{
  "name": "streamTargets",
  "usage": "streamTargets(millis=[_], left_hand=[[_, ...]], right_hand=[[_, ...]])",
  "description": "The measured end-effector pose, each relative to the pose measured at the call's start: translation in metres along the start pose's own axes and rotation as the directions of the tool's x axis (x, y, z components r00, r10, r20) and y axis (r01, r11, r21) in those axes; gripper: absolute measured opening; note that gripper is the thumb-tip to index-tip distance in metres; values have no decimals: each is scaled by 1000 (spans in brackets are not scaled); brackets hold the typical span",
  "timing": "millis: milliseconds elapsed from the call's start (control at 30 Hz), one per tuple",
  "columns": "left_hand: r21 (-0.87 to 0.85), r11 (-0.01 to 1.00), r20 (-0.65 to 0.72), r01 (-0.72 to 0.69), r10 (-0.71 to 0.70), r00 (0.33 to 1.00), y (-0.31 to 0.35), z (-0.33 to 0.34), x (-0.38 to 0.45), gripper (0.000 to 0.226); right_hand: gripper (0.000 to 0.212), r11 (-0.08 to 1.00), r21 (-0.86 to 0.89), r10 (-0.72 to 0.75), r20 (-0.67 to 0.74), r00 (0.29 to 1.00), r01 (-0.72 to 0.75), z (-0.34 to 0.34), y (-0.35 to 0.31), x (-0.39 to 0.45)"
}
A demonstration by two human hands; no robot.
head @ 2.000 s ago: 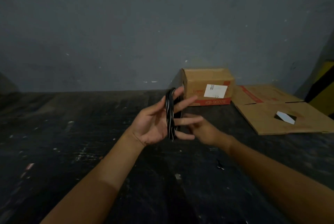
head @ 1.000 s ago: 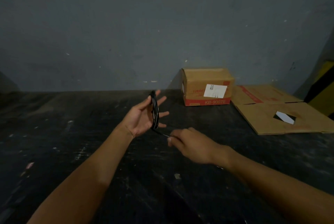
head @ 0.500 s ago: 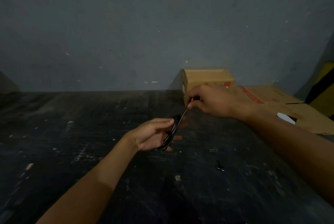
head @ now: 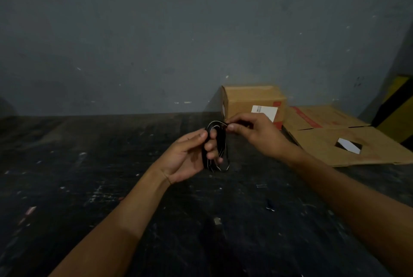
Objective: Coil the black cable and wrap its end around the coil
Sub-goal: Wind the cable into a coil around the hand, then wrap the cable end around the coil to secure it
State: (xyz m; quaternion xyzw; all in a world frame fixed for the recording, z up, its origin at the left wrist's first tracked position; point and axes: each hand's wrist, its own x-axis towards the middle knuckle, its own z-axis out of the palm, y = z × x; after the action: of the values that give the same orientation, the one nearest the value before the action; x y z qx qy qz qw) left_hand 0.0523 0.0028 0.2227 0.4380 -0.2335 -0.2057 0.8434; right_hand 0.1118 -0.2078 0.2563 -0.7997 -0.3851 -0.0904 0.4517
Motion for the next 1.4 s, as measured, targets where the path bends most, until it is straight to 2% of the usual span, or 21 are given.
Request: streamTargets(millis=[100,233,300,400,567,700,800,900,967,1000,1067,1200,1300,1400], left_hand=[[-135,990,-8,-41,40,999,-2,5,3,13],[-239,962,-112,-131,107,988,-5,7,4,19],[-271,944,-186,-187,139,973,-7,7,5,20],[-288,920,-291,-267,182,939,-11,7,6,22],[-272,900,-386,-340,222,896,-20,7,6,26],[-294,892,-407,-343,208,889,-27,7,4,27],[-277,918,-382,-285,167,909,-32,3,1,26],[-71,991,-417,-113,73,906,-35,-4,-2,48],[86,996,-464,12,29,886,-36,-7,-3,62],[154,987,-476,50,30,879,-36,-6,-3,61],[280,957,-516,80,80,853,-38,-2,-2,46],[461,884,-562,73,228,795,-50,9,0,13],[522,852,-564,25,323,760,-56,13,2,14],[536,843,-568,-55,408,715,-62,12,4,15]], right_hand=[[22,964,256,97,-88,991,-72,15,2,-5],[19,771,612,287,-86,954,-176,35,3,-11],[21,699,691,324,-77,943,-184,44,2,-14],[26,712,687,315,-129,940,-144,57,-1,-18],[33,772,615,284,-105,953,-162,67,-1,-28],[39,885,439,232,-122,965,-157,68,-1,-33],[38,956,256,193,-178,965,-144,63,0,-35],[37,997,-10,69,-192,979,-72,51,5,-38],[38,986,-163,6,-106,994,-24,44,9,-42],[39,976,-218,-11,-51,999,0,43,12,-43],[39,965,-259,-39,29,999,45,42,16,-45],[20,997,-74,22,17,1000,-21,43,16,-47],[14,988,101,123,-72,990,-115,47,16,-50],[7,866,450,293,-104,950,-217,52,16,-53]])
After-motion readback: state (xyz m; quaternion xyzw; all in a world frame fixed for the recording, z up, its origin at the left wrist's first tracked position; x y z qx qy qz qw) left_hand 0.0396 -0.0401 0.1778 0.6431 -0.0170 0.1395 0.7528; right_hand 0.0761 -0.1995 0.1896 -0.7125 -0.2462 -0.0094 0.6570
